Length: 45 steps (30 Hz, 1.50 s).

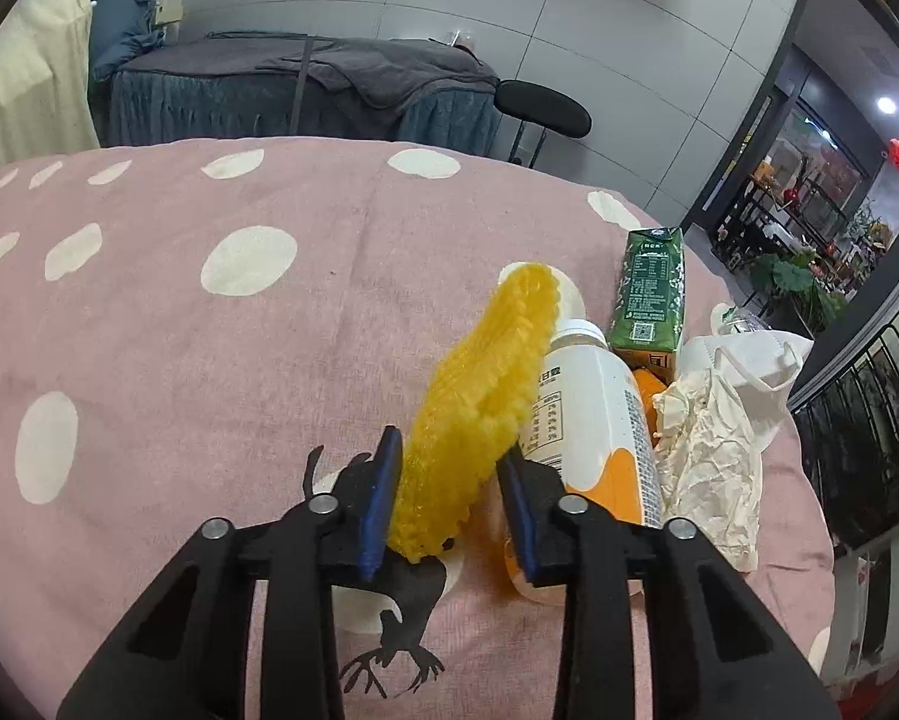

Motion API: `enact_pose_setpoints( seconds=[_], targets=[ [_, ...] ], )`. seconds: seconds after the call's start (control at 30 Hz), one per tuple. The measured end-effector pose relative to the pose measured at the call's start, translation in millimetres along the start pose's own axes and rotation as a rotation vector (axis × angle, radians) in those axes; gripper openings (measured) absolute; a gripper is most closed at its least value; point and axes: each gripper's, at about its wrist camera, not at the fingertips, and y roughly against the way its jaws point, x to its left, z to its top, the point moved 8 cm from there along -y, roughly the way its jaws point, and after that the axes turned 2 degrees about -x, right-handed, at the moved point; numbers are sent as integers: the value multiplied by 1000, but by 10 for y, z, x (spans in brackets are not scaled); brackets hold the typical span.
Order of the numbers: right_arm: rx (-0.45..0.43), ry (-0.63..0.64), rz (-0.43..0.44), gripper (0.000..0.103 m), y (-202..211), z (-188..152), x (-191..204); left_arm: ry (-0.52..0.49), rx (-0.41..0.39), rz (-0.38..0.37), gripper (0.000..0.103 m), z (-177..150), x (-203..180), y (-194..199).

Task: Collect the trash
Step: 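Grasp the yellow mesh net with the left gripper while the right holds the orange net, then carry both nets over the bin and open both grippers to drop them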

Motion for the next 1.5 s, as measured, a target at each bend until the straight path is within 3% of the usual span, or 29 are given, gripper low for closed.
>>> enact_pose_setpoints(
  seconds=[0.1, 0.27, 0.43, 0.6, 0.77, 1.0, 1.2, 1.5],
  targets=[
    [-24, -22, -8, 33, 63, 27, -87, -2, -29, 22, 17, -35, 32, 102],
    [-77, -72, -37, 33, 191, 64, -310, -35, -125, 45, 16, -49, -61, 434],
    [-160, -155, -85, 33, 462, 103, -650, -68, -189, -16, 16, -92, -382, 792],
    [-242, -257, -173, 33, 809, 80, -1132, -159, -212, -128, 16, -189, -972, 1022],
    [-295, -370, -304, 33, 1173, -88, -1757, -257, -184, -234, 16, -354, -1574, 996],
    [-301, -491, -437, 33, 1399, -357, -2450, -374, -113, -349, 16, -678, -2304, 785],
    [-240, -566, -527, 33, 1286, -613, -2984, -430, -20, -426, 16, -986, -2763, 619],
    [-123, -669, -592, 34, 739, -1004, -3671, -527, 93, -479, 16, -1349, -3280, 419]
  ],
)
